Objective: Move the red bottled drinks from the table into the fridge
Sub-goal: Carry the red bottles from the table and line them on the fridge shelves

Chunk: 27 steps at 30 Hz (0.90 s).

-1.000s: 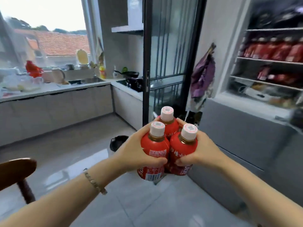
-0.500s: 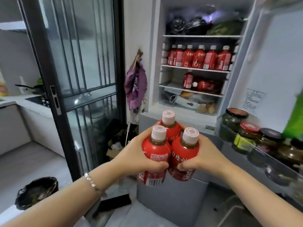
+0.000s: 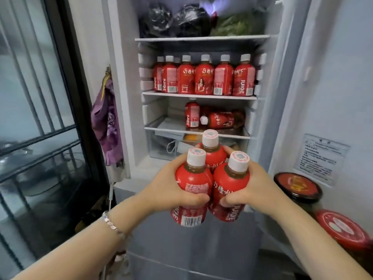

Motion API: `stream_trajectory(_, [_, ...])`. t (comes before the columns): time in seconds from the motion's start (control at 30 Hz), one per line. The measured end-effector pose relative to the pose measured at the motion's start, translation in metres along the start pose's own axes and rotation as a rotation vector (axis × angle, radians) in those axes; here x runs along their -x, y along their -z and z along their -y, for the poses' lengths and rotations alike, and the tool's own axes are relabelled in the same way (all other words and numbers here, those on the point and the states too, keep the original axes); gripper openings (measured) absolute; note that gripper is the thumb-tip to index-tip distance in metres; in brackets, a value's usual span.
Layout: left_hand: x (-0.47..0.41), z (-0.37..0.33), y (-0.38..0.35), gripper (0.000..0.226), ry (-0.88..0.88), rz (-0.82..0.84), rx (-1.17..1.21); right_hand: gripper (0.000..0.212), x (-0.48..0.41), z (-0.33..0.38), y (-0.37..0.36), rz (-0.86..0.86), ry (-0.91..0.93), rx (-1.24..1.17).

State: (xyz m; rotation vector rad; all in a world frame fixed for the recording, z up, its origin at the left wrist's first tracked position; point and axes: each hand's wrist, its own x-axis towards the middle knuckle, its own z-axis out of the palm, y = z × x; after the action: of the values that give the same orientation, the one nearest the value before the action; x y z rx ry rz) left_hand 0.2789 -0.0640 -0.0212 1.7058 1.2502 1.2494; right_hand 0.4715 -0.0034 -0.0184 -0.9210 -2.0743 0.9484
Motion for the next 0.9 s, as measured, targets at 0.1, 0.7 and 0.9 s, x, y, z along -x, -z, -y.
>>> stream_trajectory(0.1, [-0.064, 0.030, 0.024, 0.073, -0.040, 0.082, -0.019, 0.096, -0.051, -0.024, -0.001, -0.112, -0.025, -0.012])
stream_trajectory(0.7, [-0.289, 0.100, 0.109, 0.072, -0.139, 0.445, 0.069, 0.061, -0.233, -0.052, -0.001, -0.407, -0.203, -0.073])
stream_trajectory(0.9, [-0.316, 0.111, 0.118, 0.064, -0.120, 0.437, 0.069, 0.052, -0.260, -0.054, -0.001, -0.415, -0.255, -0.086])
